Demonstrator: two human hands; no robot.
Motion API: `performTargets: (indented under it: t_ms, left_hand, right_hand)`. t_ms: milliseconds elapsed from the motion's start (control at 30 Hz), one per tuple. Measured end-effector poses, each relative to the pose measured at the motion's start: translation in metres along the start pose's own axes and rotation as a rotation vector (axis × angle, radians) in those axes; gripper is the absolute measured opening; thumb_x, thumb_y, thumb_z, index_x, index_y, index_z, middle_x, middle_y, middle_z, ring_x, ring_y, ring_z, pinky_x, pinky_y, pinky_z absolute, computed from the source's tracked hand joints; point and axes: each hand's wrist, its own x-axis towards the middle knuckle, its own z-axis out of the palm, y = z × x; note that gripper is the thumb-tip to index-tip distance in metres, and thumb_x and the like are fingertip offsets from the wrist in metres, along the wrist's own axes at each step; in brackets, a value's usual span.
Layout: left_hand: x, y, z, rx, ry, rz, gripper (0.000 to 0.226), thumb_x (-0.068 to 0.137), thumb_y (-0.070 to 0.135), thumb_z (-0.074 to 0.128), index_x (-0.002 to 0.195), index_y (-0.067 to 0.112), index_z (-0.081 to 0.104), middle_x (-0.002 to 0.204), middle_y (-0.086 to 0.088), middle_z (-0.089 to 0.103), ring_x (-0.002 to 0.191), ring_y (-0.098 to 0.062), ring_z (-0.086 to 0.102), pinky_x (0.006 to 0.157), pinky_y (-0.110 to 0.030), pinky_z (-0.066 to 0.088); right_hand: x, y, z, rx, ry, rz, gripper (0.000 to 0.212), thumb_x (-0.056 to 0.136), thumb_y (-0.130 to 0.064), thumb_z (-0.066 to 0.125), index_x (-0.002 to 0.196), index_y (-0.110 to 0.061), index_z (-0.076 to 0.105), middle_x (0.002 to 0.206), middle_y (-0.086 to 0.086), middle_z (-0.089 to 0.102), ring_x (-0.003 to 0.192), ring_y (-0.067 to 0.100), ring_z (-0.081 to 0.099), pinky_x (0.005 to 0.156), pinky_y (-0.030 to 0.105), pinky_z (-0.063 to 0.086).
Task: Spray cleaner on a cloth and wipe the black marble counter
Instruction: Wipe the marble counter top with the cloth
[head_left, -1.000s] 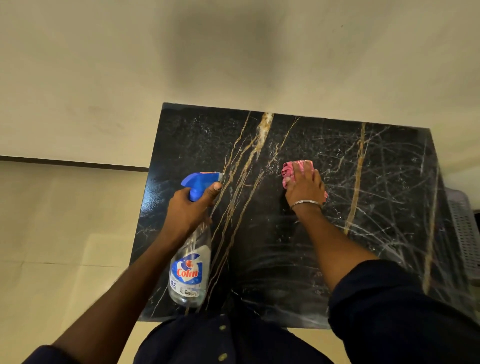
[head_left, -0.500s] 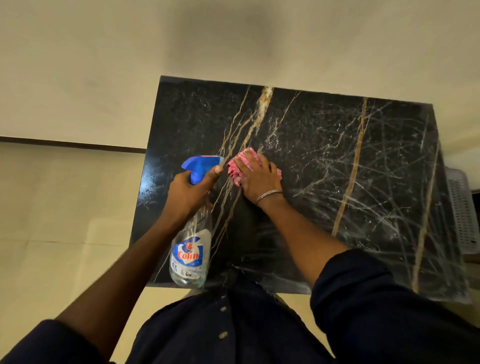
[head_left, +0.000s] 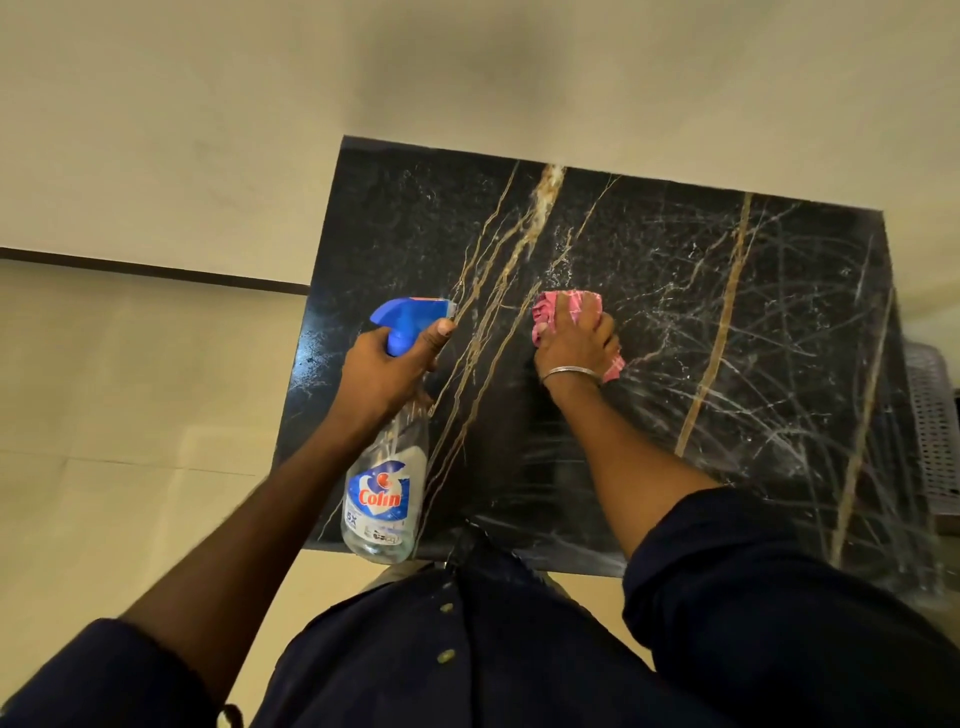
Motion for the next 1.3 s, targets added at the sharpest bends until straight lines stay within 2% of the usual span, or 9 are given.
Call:
performTargets:
  t_ms: [200,300,533,667,800,933,1067,1167,1300]
  left_hand:
    - [0.0,-0.001,0.001,0.031,-0.023,-0.001,0.065,0.073,0.065,0.056,0.09,0.003,0.064,0.072,-0.002,0.07,0.048,-0.008,0.063,0.048,-0.017,0.052]
    - [0.004,0.0,0.004,0.03,-0.041,0.009,0.065,0.074,0.064,0.057,0.092,0.002,0.064,0.075,-0.007,0.071,0.051,-0.011,0.064,0.05,-0.019,0.053]
    - [0.014,0.004,0.004,0.039,-0.059,0.005,0.059,0.08,0.059,0.057,0.098,0.003,0.064,0.082,-0.009,0.071,0.053,-0.009,0.064,0.05,-0.018,0.053]
    - [0.015,0.004,0.002,0.026,-0.054,0.002,0.058,0.081,0.057,0.058,0.098,0.002,0.064,0.08,-0.008,0.071,0.052,-0.008,0.064,0.049,-0.018,0.053]
    - [0.014,0.004,0.003,0.014,-0.057,0.0,0.065,0.075,0.063,0.059,0.094,0.002,0.065,0.081,-0.011,0.072,0.058,-0.018,0.066,0.056,-0.028,0.056]
    - [0.015,0.007,0.008,0.029,-0.084,0.007,0.063,0.076,0.062,0.059,0.093,0.001,0.064,0.08,-0.01,0.072,0.051,-0.013,0.065,0.049,-0.021,0.052]
    - [0.017,0.006,0.013,0.056,-0.103,0.024,0.056,0.084,0.056,0.061,0.095,0.001,0.065,0.081,-0.01,0.073,0.05,-0.011,0.064,0.049,-0.02,0.051]
    - [0.019,0.009,0.013,0.051,-0.122,0.018,0.057,0.083,0.056,0.06,0.099,0.002,0.065,0.081,-0.008,0.072,0.052,-0.009,0.065,0.051,-0.021,0.052]
    - [0.02,0.01,0.013,0.049,-0.129,0.025,0.057,0.084,0.055,0.06,0.102,0.002,0.065,0.084,-0.009,0.072,0.058,-0.011,0.065,0.056,-0.025,0.053]
  right_hand:
    - [-0.042,-0.049,0.02,-0.168,-0.119,-0.456,0.061,0.098,-0.042,0.04,0.154,-0.032,0.017,0.162,0.007,0.012,0.144,0.038,0.016,0.113,0.054,0.02]
    - [-0.039,-0.032,0.018,-0.171,-0.104,-0.547,0.062,0.097,-0.041,0.044,0.153,-0.032,0.02,0.161,0.005,0.017,0.144,0.035,0.019,0.113,0.053,0.025]
    - [-0.011,0.044,0.0,-0.094,0.019,-0.112,0.057,0.097,-0.036,0.041,0.152,-0.035,0.026,0.16,0.003,0.022,0.138,0.033,0.027,0.107,0.048,0.028]
    - [-0.009,0.048,-0.004,-0.07,0.02,0.032,0.058,0.096,-0.034,0.044,0.152,-0.03,0.028,0.16,0.003,0.019,0.137,0.035,0.027,0.109,0.05,0.028]
    - [-0.038,0.011,0.005,-0.071,-0.006,-0.025,0.063,0.093,-0.038,0.037,0.153,-0.026,0.023,0.16,0.01,0.017,0.139,0.04,0.024,0.109,0.052,0.026]
    - [-0.075,-0.023,0.02,-0.2,-0.072,-0.272,0.067,0.094,-0.047,0.041,0.154,-0.027,0.017,0.159,0.011,0.02,0.138,0.039,0.026,0.107,0.053,0.028]
    - [-0.073,-0.003,0.018,-0.242,-0.031,-0.449,0.06,0.09,-0.043,0.052,0.145,-0.026,0.038,0.151,0.009,0.037,0.124,0.035,0.043,0.093,0.048,0.04]
    - [-0.064,0.036,0.009,-0.215,0.017,-0.327,0.057,0.092,-0.036,0.05,0.147,-0.028,0.039,0.149,0.007,0.04,0.12,0.034,0.045,0.091,0.045,0.041]
    - [-0.049,0.072,-0.005,-0.238,0.02,-0.127,0.058,0.097,-0.036,0.041,0.153,-0.029,0.026,0.157,0.007,0.028,0.12,0.032,0.04,0.094,0.045,0.036]
